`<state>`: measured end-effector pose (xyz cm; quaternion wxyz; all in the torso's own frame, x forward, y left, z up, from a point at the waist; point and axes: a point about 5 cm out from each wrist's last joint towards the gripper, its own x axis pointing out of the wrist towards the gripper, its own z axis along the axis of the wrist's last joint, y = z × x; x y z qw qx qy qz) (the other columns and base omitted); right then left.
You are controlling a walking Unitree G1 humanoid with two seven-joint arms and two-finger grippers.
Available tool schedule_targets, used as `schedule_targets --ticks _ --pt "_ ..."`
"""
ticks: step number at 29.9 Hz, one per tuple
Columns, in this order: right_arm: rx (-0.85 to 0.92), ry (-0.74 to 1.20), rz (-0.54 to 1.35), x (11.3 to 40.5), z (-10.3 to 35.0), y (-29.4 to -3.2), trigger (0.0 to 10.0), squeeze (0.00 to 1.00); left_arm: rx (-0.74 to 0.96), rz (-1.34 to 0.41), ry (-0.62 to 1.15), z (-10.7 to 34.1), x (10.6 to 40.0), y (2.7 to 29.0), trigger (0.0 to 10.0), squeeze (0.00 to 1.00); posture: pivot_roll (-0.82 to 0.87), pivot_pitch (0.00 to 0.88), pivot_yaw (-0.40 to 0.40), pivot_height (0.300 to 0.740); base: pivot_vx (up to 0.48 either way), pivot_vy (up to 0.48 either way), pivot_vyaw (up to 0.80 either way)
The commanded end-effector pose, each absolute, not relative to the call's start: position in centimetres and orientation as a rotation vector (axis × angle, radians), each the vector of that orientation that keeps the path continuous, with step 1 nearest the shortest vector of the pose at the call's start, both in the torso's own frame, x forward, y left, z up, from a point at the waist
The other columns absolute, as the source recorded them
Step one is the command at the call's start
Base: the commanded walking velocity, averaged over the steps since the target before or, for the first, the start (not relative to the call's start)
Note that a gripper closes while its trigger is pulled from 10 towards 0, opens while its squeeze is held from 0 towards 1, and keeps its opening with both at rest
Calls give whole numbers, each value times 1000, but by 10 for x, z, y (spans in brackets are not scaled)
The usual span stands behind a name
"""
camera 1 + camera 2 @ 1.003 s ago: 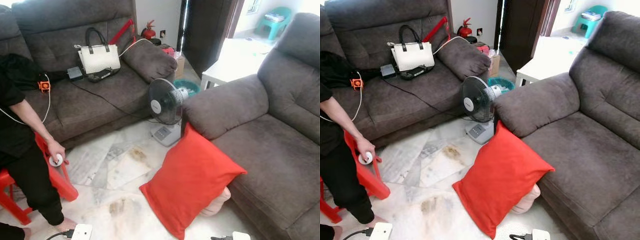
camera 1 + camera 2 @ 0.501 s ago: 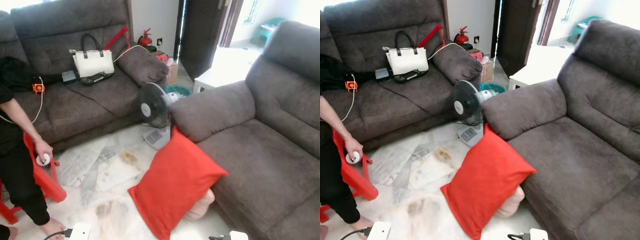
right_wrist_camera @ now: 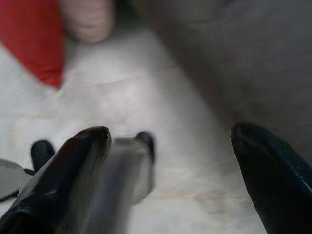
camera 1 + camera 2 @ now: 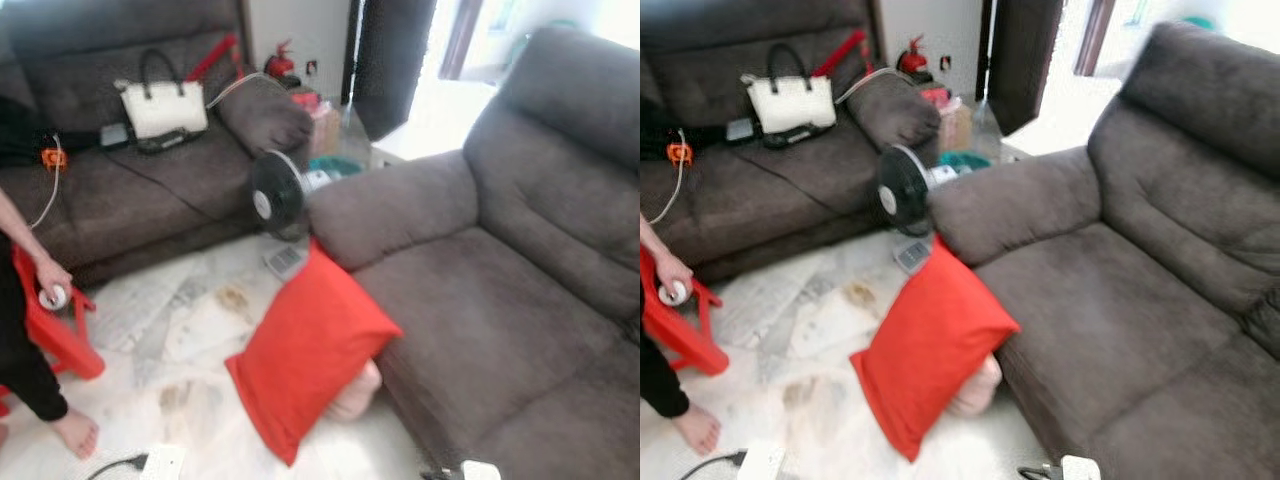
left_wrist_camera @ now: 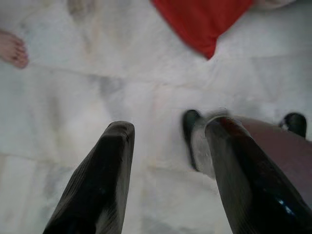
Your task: Move the pillow to the sofa from floor
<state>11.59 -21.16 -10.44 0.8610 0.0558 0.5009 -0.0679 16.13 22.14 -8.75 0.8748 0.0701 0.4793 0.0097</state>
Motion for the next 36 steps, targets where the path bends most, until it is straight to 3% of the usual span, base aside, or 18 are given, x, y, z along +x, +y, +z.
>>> schedule_targets --ticks 1,36 --pt "139 1042 -134 119 -105 -204 10000 0 160 45 1025 -89 154 231 10000 0 66 0 -16 740 0 0 0" --pt "128 1041 -121 120 -105 -203 10000 0 117 63 996 -88 155 231 10000 0 69 0 -12 740 0 0 0"
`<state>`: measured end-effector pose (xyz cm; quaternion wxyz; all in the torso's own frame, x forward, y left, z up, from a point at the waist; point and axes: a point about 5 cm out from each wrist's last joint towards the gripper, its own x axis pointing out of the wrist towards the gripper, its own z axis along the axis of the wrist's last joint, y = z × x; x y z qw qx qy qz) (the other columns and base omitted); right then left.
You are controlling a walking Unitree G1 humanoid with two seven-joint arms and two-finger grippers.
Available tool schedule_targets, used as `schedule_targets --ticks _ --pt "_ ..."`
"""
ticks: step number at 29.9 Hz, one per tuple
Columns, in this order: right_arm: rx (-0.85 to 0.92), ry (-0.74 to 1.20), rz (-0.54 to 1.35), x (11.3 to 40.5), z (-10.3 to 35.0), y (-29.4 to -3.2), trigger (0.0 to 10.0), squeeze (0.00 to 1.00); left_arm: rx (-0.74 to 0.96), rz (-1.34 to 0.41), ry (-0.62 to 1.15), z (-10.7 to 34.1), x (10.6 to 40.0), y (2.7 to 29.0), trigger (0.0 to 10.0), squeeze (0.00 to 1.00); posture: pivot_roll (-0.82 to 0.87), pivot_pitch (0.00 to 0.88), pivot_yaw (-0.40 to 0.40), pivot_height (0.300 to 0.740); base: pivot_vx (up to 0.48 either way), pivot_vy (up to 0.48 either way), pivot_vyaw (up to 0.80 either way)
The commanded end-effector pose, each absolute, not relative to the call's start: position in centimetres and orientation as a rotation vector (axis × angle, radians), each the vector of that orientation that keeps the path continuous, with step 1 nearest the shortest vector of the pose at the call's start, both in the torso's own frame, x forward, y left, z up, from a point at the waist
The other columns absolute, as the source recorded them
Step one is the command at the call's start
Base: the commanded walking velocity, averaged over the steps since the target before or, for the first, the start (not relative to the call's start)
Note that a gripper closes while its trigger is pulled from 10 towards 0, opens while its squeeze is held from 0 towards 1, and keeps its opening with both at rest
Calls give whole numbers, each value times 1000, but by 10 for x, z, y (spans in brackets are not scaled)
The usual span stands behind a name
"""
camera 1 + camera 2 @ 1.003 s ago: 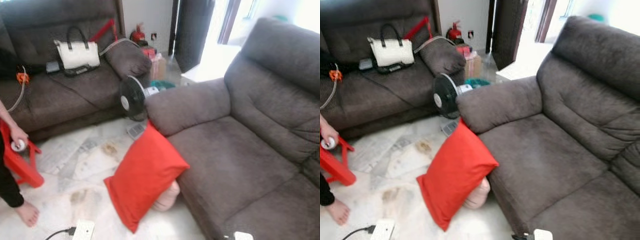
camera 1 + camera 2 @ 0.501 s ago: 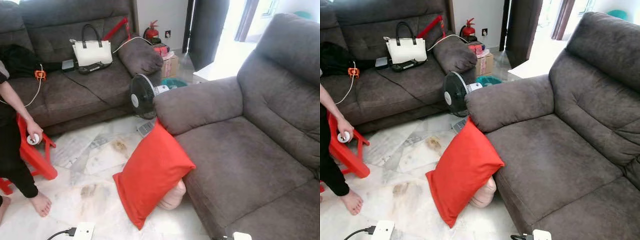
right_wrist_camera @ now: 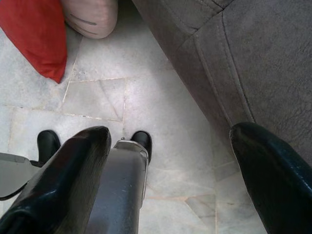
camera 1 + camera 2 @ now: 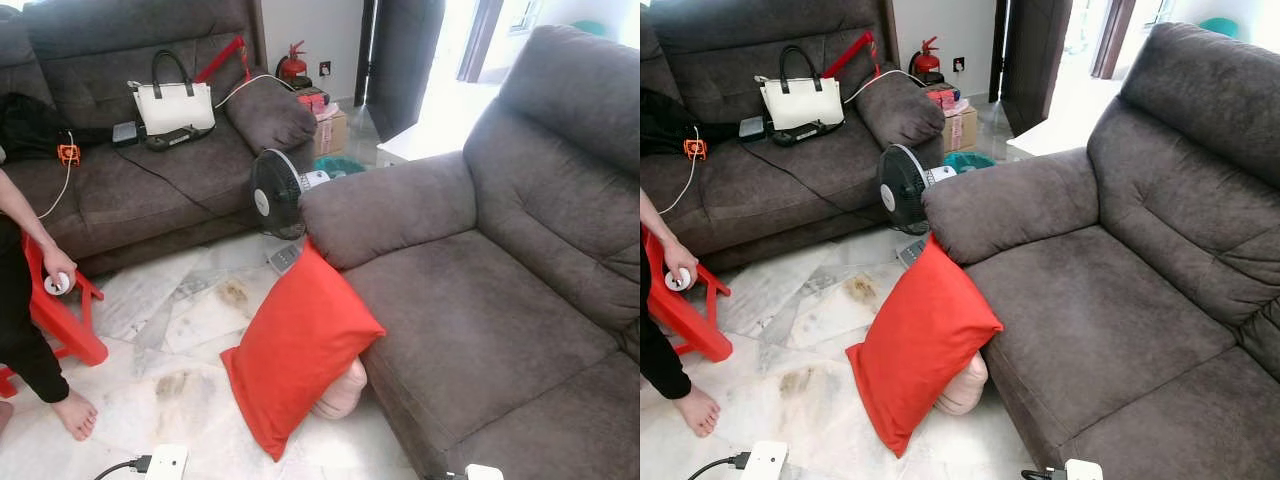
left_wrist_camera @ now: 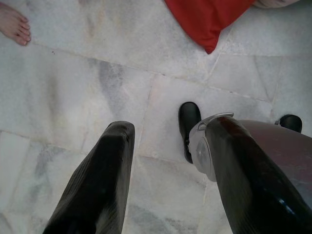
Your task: Move the pillow to the sofa from floor
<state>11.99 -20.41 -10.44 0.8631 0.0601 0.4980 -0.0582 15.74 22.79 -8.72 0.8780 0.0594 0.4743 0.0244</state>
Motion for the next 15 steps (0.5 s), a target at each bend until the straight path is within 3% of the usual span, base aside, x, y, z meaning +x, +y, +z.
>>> schedule_targets --ticks 1,4,8,15 --pt "128 1041 -121 120 -105 -203 10000 0 117 63 996 -88 155 231 10000 0 69 0 -12 740 0 0 0" --pt "112 1040 -107 120 -104 -203 10000 0 117 63 997 -88 154 231 10000 0 69 0 -12 740 0 0 0" --pt "121 1039 -110 120 -104 -203 10000 0 118 63 997 -88 154 231 10000 0 70 0 -13 740 0 0 800" --pt "136 1041 -123 120 -105 -203 10000 0 120 63 999 -88 154 231 10000 0 72 0 -11 740 0 0 0"
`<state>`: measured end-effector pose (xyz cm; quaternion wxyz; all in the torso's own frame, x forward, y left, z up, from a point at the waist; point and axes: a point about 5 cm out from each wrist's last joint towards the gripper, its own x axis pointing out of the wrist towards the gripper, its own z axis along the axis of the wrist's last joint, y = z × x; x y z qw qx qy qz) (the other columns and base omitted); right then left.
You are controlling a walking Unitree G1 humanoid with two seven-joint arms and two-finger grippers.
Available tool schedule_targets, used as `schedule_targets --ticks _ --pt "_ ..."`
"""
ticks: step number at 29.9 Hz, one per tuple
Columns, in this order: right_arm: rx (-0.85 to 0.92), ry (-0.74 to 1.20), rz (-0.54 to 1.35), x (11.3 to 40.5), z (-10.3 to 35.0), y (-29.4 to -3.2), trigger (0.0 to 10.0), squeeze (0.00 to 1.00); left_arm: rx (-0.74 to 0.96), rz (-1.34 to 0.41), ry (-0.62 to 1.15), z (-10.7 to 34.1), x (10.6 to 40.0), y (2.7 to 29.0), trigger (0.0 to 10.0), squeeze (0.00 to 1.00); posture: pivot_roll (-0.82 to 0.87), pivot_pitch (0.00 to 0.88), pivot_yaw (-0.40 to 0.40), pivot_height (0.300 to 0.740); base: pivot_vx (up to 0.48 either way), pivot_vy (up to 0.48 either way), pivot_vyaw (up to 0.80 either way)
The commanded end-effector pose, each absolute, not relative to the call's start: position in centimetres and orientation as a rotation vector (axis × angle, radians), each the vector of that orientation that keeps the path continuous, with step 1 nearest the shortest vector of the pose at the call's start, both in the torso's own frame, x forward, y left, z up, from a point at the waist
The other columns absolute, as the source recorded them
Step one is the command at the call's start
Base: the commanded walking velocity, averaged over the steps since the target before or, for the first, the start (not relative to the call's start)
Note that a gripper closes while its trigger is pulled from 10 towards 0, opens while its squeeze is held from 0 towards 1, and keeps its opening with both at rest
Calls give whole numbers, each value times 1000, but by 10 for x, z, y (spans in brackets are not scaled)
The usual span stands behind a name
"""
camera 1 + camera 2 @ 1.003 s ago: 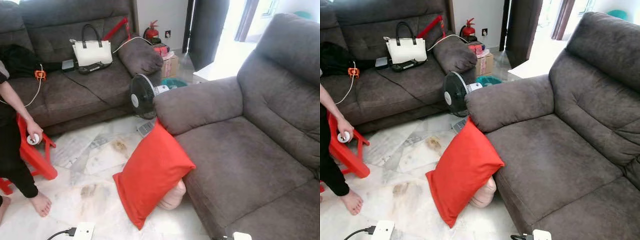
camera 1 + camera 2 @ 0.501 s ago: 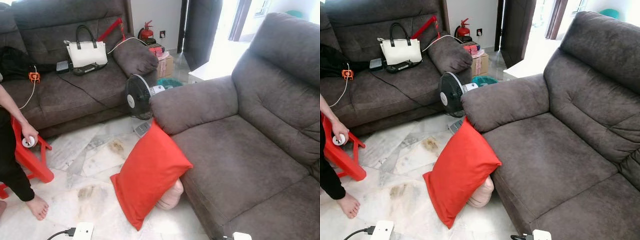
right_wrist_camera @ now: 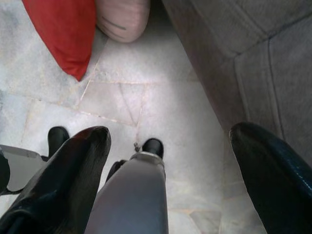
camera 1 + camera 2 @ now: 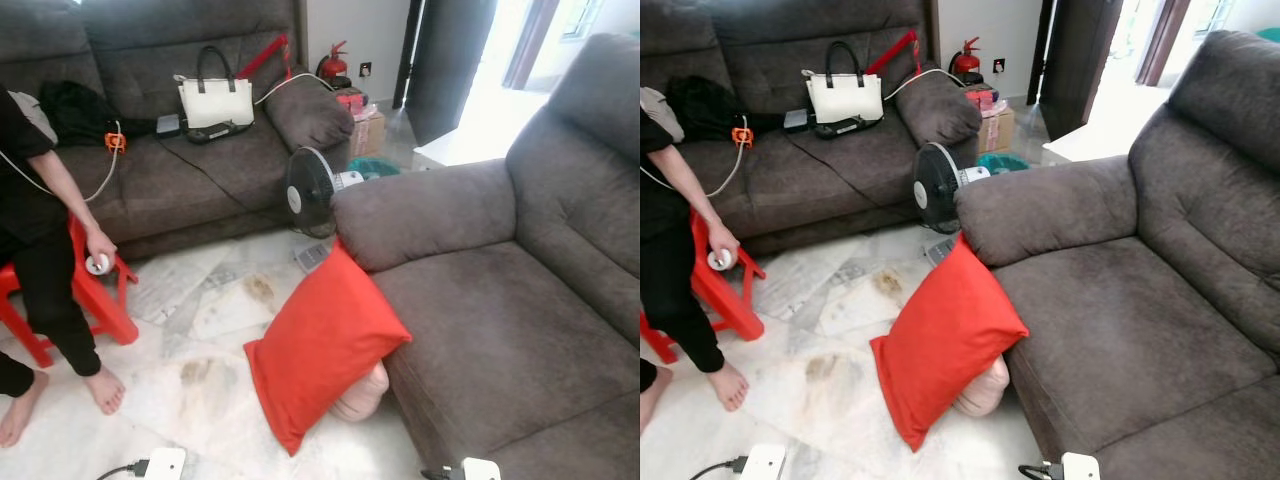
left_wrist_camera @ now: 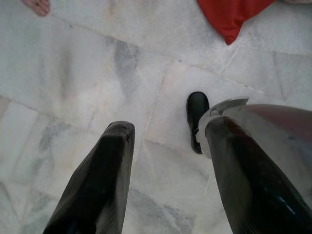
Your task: Move the pillow to the sofa from floor
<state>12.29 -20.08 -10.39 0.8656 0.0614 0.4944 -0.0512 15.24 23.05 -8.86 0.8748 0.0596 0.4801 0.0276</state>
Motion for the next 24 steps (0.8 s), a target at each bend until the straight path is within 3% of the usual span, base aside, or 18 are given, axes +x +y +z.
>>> schedule_targets --ticks 1,24 --pt "138 1040 -124 120 -105 -202 10000 0 120 63 999 -88 154 232 10000 0 71 0 -10 740 0 0 0" --pt "143 1038 -127 120 -105 -202 10000 0 122 59 1002 -88 154 232 10000 0 69 0 -6 740 226 0 0"
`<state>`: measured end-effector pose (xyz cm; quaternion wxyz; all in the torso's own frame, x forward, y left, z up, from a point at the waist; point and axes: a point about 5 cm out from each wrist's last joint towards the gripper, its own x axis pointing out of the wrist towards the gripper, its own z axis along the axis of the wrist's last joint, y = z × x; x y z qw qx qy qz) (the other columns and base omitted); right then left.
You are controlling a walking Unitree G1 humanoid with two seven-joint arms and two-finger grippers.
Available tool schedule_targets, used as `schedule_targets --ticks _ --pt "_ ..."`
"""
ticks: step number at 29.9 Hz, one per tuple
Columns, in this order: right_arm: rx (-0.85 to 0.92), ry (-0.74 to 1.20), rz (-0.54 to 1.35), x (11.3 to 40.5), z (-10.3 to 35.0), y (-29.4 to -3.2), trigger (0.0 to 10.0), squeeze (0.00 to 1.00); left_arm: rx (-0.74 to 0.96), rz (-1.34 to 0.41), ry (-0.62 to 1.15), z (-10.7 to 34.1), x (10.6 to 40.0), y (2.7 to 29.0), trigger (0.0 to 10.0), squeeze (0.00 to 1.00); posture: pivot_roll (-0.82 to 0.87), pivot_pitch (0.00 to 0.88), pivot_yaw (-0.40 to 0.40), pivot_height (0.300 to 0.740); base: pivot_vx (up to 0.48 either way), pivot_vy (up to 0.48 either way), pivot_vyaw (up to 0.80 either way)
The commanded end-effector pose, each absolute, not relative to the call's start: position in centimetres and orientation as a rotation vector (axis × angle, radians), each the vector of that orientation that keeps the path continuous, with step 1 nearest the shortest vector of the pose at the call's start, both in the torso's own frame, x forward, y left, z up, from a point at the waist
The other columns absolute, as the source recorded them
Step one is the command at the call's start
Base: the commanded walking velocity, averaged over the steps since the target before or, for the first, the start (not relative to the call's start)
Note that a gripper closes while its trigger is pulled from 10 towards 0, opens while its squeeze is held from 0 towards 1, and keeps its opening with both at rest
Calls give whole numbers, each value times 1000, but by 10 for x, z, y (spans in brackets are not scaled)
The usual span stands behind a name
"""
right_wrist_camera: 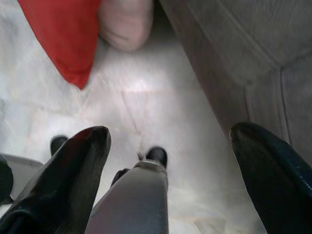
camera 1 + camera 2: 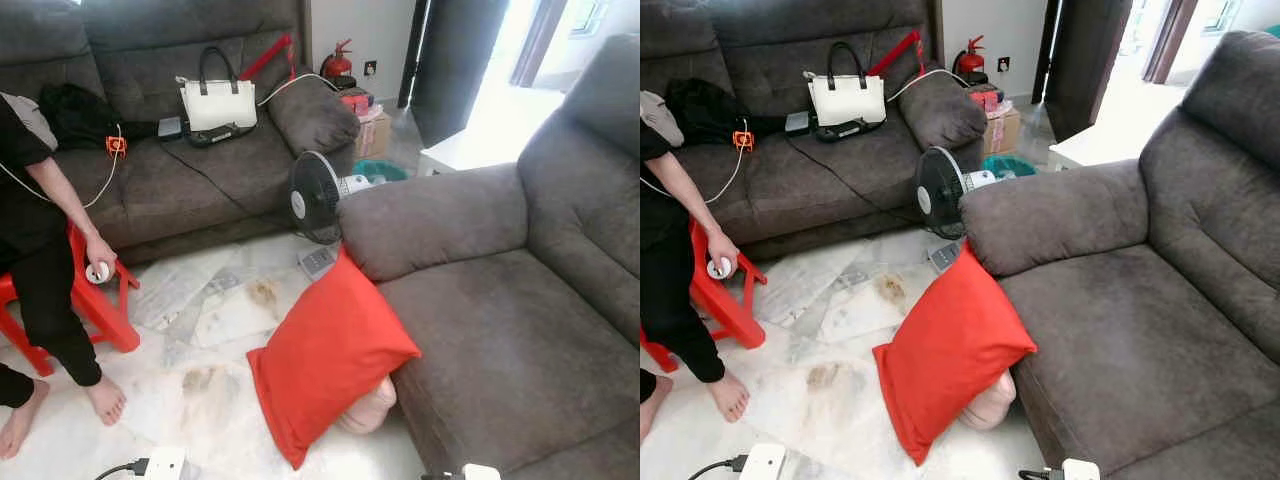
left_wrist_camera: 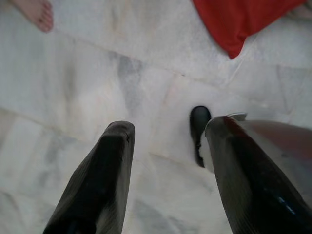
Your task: Move the pillow to the sofa from floor
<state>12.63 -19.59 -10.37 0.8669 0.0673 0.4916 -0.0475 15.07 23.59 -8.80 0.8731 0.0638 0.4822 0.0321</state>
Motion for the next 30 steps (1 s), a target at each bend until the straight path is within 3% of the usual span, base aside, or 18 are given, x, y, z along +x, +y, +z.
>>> schedule_targets --ticks 1,11,21,30 --pt "143 1038 -127 120 -105 -202 10000 0 122 58 1001 -88 154 232 10000 0 69 0 -6 740 274 0 0" --pt "120 1034 -112 121 -104 -202 10000 0 120 57 1001 -88 154 232 10000 0 70 0 -6 740 276 0 0" --pt "127 1035 -110 121 -104 -202 10000 0 118 60 1001 -87 155 232 10000 0 73 0 -8 740 282 0 736" --pt "143 1036 -122 120 -105 -202 10000 0 119 58 1001 -88 155 232 10000 0 73 0 -7 740 284 0 0"
